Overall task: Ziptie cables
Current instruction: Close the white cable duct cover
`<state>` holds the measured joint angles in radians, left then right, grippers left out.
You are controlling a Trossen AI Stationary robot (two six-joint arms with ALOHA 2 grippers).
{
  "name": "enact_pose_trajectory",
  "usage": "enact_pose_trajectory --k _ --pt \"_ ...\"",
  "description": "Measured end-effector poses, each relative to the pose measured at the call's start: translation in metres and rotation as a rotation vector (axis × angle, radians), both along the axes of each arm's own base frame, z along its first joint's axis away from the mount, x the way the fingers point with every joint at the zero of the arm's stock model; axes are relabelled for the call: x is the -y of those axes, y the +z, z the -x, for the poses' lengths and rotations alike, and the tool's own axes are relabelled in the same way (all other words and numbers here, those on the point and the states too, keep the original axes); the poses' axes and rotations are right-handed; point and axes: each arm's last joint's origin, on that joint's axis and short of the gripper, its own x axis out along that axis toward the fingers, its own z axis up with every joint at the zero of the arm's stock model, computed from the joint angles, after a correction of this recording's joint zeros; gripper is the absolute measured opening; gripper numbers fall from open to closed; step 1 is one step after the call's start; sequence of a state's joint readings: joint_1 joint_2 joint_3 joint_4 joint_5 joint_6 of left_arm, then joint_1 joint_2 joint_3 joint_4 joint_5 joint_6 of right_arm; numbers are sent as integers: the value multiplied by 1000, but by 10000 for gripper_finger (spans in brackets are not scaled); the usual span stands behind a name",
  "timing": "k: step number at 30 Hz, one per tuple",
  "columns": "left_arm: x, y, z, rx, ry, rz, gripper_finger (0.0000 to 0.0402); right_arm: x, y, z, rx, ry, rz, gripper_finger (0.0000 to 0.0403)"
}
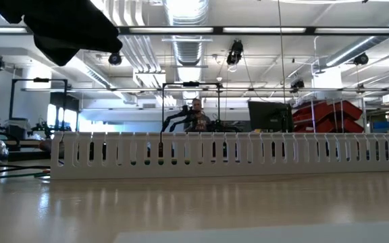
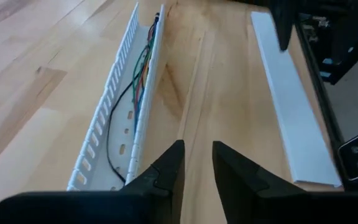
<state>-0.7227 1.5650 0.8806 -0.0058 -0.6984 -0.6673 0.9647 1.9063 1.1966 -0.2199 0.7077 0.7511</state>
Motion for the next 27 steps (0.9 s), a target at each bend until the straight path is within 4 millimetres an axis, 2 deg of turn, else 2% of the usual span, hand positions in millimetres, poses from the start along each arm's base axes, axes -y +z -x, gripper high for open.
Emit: enact_pose_trajectory --k 7,12,15,19,23,27 --pt "0 3 -2 51 42 0 87 -8 -48 -3 103 40 -82 310" --pt "0 4 -2 59 50 -1 97 2 -78 -15 161 21 -39 305" --pt "0 4 -2 59 50 0 102 5 -83 -25 164 16 -16 308" --pt "0 4 -2 59 49 -1 108 7 -86 -35 125 43 -72 310" --pt "0 4 -2 59 50 0 113 10 -88 -37 104 59 -94 305" --pt "0 4 -2 59 53 6 116 12 -86 -37 105 82 -45 302"
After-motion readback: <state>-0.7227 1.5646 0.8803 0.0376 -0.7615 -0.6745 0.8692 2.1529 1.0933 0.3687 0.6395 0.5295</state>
